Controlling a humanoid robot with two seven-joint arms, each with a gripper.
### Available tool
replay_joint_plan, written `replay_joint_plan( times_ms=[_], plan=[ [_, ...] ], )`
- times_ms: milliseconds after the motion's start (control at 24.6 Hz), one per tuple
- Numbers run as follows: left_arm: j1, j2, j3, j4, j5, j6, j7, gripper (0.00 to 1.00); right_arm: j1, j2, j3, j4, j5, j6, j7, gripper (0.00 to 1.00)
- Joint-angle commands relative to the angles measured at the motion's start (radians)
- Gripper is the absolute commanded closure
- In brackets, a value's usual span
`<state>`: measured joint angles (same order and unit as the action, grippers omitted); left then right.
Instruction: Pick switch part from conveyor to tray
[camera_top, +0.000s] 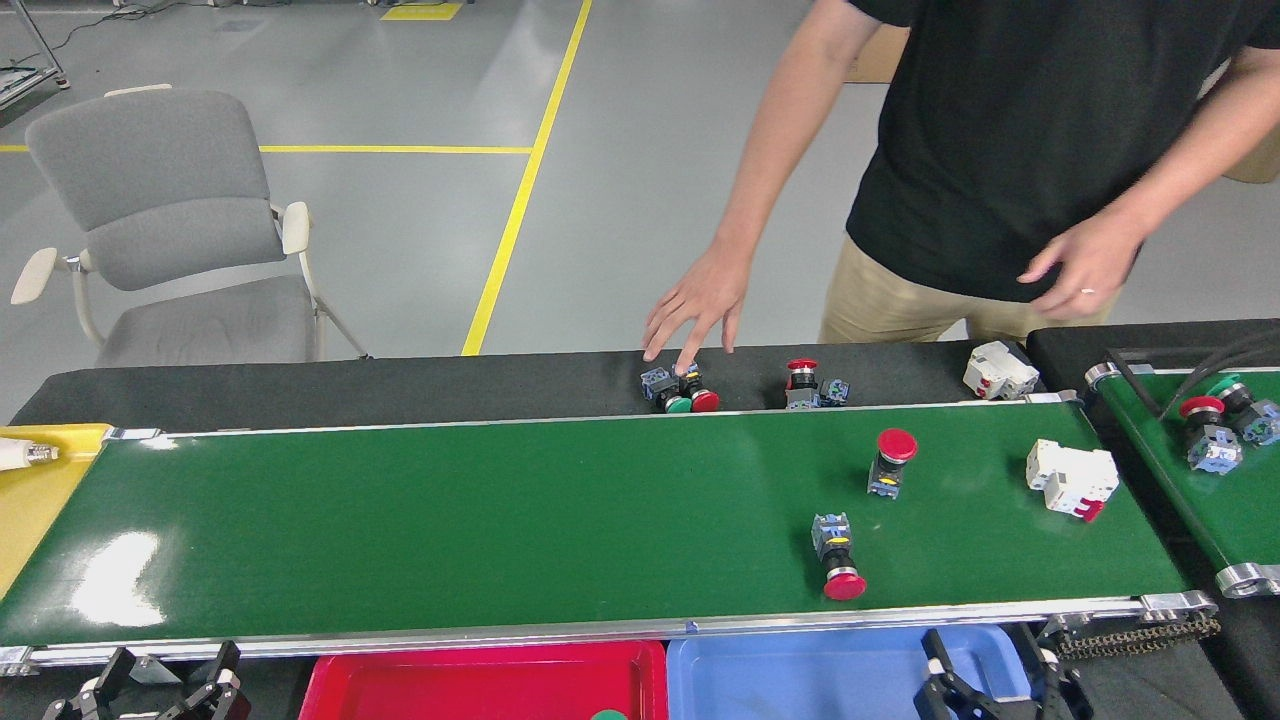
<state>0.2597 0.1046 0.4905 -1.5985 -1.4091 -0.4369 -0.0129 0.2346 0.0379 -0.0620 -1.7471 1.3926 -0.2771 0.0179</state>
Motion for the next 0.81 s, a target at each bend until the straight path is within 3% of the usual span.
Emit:
replay_joint_plan(
  times_ms=[0,325,366,569,692,773],
  plan=[
    [-0.004,0.007,0.002,-0.011,-0.004,0.001,0.005,0.0,-0.049,0.005,0.053,0.005,0.014,0.036,0.063,0.05],
    [-0.005,0.012,0.0,-0.006,-0.004,0.001,0.005,0.0,-0.256,0.01,0.333,0.179,0.023,0.299,0.18,0.06],
    [-0.005,0.012,0.0,-0.004,-0.004,0.0,0.005,0.0,-0.271,0.008,0.347,0.195,0.022,0.315,0.185,0.13],
    [-0.008,0.012,-0.006,-0.004,-0.004,0.0,0.005,0.0,-0.284,0.002,0.358,0.201,0.02,0.309,0.228,0.7],
    [-0.01,0.012,-0.01,-0.003,-0.004,0.0,0.005,0.0,-0.285,-0.001,0.358,0.201,0.019,0.303,0.228,0.89],
    [-0.01,0.012,-0.012,0.002,-0.004,-0.002,0.005,0.0,-0.285,-0.001,0.358,0.199,0.019,0.246,0.223,0.91]
  ],
)
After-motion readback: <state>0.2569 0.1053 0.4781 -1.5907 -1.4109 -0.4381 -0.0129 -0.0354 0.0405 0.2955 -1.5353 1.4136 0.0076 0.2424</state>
